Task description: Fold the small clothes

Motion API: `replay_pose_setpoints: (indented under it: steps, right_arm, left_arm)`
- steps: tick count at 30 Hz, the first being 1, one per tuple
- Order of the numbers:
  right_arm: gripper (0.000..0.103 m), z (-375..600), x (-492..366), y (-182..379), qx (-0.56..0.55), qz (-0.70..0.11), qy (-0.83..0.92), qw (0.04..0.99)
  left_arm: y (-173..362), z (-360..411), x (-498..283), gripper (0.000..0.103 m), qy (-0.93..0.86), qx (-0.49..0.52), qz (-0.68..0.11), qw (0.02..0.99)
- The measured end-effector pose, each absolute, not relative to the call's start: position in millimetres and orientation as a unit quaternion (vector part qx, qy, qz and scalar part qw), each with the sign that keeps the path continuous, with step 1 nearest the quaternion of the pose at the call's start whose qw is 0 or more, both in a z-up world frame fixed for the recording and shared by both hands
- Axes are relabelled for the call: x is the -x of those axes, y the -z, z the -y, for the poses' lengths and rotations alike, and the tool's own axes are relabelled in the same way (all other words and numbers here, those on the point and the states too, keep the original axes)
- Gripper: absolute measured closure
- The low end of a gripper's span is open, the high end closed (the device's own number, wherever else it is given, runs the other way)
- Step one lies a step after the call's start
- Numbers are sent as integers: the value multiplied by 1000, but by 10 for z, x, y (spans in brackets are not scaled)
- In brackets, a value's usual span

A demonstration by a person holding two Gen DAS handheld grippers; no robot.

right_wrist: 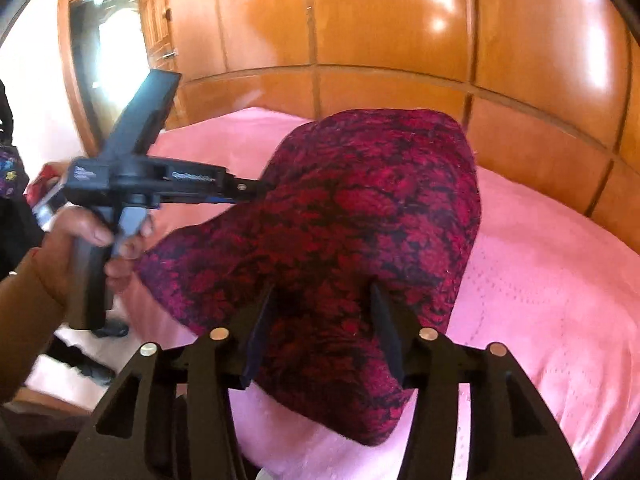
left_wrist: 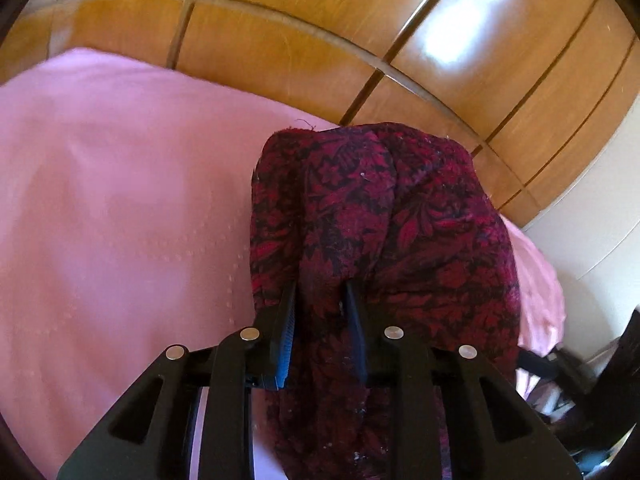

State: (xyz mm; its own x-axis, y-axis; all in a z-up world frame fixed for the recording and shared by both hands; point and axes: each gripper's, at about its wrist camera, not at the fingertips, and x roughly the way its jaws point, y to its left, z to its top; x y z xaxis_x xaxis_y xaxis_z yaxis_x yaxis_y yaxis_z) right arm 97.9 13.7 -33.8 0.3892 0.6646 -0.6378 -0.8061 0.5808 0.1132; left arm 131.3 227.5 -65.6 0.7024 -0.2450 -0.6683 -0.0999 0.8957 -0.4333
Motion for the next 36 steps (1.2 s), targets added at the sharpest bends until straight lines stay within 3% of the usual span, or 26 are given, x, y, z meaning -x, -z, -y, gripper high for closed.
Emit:
replay_pose_setpoints:
  steps: [7, 18, 19, 20, 22, 23, 30, 36]
  right_arm:
    - [52, 17, -1774, -148, -26, -358, -460, 812]
    - [50, -1038, -2838, 306, 58, -460, -403, 789]
    - [45, -956, -2803, 232, 38, -449, -414, 791]
    - [28, -848, -2752, 170, 18, -440, -425, 791]
    - [9, -536, -2662, 59, -41, -410, -442, 797]
    - [6, -370, -2613, 37, -61, -397, -445, 800]
    - [2, 198, -2476, 633, -144, -457, -476, 737]
    - [2, 37, -2584, 997, -235, -481, -534, 655]
  left_arm:
    - [572, -2182, -1144, 78, 17, 190, -377, 906]
    - [710, -2179, -1203, 78, -4, 166, -386, 907]
    - [699, -2183, -1189, 78, -3, 165, -386, 908]
    - [695, -2185, -1181, 78, -3, 163, -386, 908]
    - [702, -2198, -1152, 78, -3, 162, -386, 908]
    - [704, -2213, -1144, 78, -3, 164, -386, 908]
    - [709, -2243, -1126, 78, 3, 164, -386, 908]
    - [751, -2301, -1112, 78, 7, 172, -383, 907]
